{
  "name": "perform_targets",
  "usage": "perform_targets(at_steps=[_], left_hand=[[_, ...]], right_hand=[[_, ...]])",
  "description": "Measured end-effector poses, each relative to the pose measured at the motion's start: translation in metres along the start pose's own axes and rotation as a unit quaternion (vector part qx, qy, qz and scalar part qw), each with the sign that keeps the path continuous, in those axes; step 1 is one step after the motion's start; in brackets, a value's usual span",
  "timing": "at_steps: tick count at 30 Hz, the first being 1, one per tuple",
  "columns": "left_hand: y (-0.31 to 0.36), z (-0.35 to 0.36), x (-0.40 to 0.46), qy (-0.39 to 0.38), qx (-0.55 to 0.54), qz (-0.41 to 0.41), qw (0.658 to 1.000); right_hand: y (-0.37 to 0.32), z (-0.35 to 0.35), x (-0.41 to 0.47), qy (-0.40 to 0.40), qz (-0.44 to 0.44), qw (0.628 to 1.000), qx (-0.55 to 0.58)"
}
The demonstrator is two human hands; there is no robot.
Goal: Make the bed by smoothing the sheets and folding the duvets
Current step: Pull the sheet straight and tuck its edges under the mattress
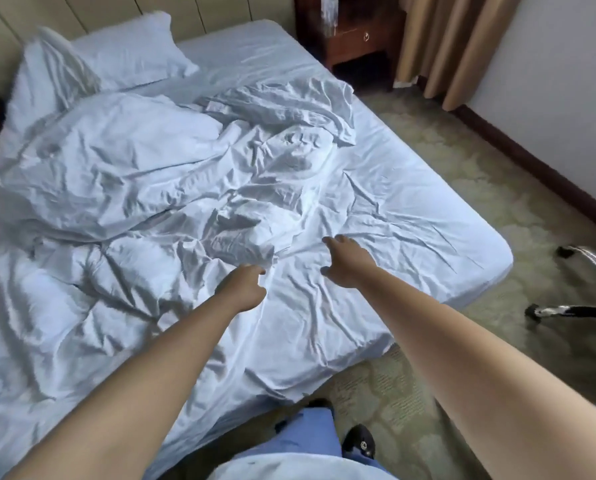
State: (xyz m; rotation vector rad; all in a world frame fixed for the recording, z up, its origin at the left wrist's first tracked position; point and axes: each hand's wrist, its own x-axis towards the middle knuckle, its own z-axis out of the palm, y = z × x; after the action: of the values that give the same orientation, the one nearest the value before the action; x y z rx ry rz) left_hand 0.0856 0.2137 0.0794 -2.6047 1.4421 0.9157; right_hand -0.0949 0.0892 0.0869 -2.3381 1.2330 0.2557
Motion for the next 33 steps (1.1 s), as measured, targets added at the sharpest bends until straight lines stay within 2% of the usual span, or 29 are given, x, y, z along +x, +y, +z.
perform_targets(at_steps=[5,10,18,24,29,33], left_hand=[[0.017,-0.008,0.073,0.018,-0.011,-0.022,1.000],[0.029,-0.002,0.164,0.020,-0.033,-0.053,0.998],[0.025,0.021,0.254,-0.023,0.072,-0.116,0.990],[0.023,0.025,0.279,-0.040,0.113,-0.172,0.978],[0.031,0.015,0.274,-0.018,0.066,-0.176,0.982],[0.051,-0.004,0.250,0.029,0.085,-0.215,0.972]], right_hand=[[0.012,-0.021,0.063,-0.003,-0.055,0.998,-0.039],[0.022,-0.029,0.133,-0.054,-0.073,0.992,-0.083],[0.040,-0.014,0.204,-0.113,-0.099,0.984,-0.101],[0.056,-0.011,0.219,-0.141,-0.116,0.979,-0.091],[0.062,-0.015,0.220,-0.154,-0.151,0.973,-0.084],[0.073,-0.027,0.218,-0.153,-0.197,0.964,-0.093]])
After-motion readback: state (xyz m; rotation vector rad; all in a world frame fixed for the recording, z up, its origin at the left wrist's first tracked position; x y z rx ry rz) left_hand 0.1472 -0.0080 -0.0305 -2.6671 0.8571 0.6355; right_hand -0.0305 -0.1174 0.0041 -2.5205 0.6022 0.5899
